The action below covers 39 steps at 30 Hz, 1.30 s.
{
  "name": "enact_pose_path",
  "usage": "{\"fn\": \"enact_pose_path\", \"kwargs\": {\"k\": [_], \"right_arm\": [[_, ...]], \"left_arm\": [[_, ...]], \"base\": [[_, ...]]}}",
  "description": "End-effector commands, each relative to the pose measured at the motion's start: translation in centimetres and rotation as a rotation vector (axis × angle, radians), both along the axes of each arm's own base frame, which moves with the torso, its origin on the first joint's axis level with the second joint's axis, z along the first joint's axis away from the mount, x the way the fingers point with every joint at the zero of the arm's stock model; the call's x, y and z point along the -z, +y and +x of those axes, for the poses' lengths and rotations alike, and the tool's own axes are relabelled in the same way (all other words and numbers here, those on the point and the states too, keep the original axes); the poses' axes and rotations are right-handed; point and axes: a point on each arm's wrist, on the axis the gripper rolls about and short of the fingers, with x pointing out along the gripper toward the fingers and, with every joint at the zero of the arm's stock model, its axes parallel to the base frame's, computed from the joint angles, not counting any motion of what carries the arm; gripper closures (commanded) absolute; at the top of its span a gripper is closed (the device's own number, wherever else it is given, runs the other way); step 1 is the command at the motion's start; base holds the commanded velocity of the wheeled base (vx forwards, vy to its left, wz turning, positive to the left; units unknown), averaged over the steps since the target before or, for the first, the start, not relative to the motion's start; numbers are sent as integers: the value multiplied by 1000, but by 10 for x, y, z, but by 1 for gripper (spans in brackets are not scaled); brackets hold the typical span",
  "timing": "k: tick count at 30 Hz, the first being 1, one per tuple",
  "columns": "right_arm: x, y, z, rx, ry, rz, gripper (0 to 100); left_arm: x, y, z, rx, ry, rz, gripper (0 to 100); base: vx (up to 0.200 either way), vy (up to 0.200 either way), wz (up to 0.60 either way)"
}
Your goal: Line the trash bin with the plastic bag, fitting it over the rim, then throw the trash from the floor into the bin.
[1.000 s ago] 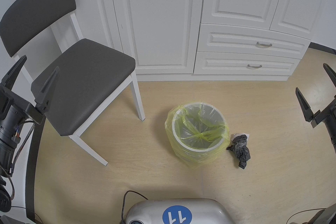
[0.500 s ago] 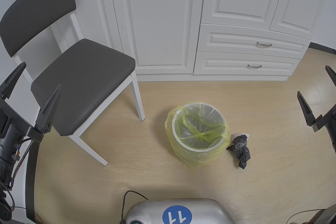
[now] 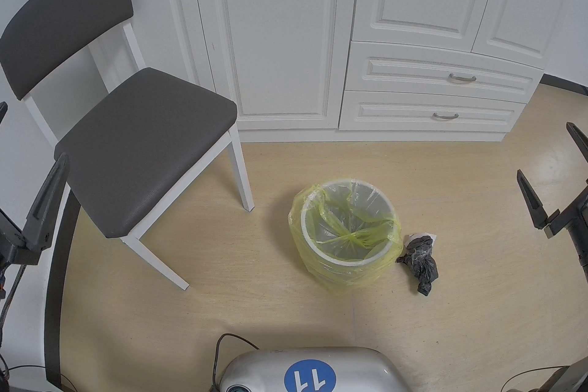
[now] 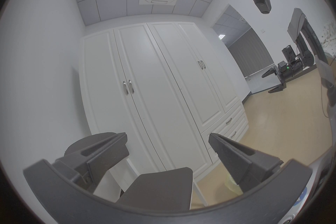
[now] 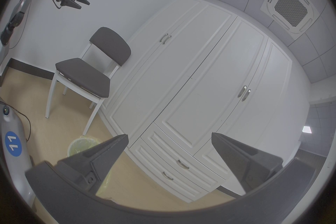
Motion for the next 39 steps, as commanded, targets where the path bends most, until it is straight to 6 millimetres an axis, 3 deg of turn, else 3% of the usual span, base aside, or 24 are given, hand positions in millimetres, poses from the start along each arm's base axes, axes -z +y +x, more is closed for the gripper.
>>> {"fn": "enact_pose_path", "kwargs": {"k": [1, 9, 14, 20, 21, 24, 31, 33, 34, 35, 36, 39], "right_arm": [[0, 0, 1, 0, -8, 1, 0], [13, 0, 7, 55, 89, 68, 0], [43, 4, 65, 150, 509, 406, 0], [92, -14, 143, 217, 1083, 660, 0], [104, -20, 170, 238, 1206, 762, 0], [126, -24, 224, 346, 1394, 930, 0], [171, -41, 318, 471, 1511, 1123, 0], [182, -44, 328, 474, 1505, 1130, 0], [201, -47, 343, 477, 1502, 1135, 0], [201, -47, 343, 477, 1502, 1135, 0], [219, -48, 353, 489, 1499, 1134, 0], [231, -56, 359, 502, 1482, 1138, 0]], "left_arm": [[-1, 2, -3, -2, -14, -6, 0], [1, 0, 0, 2, 9, -5, 0], [0, -2, 5, 78, 130, -111, 0], [-9, -1, 11, 106, 203, -214, 0], [-10, 1, 13, 90, 207, -220, 0], [-11, 5, 14, 49, 199, -224, 0], [-13, 10, 16, 0, 193, -231, 0], [-12, 9, 17, -1, 200, -229, 0], [-10, 9, 21, -5, 220, -225, 0], [-10, 9, 21, -5, 220, -225, 0], [-8, 8, 24, -9, 237, -221, 0], [-1, 6, 34, -21, 283, -207, 0]], "base": [[0, 0, 0], [0, 0, 0], [0, 0, 0], [0, 0, 0], [0, 0, 0], [0, 0, 0], [0, 0, 0], [0, 0, 0], [0, 0, 0], [0, 0, 0], [0, 0, 0], [0, 0, 0]]}}
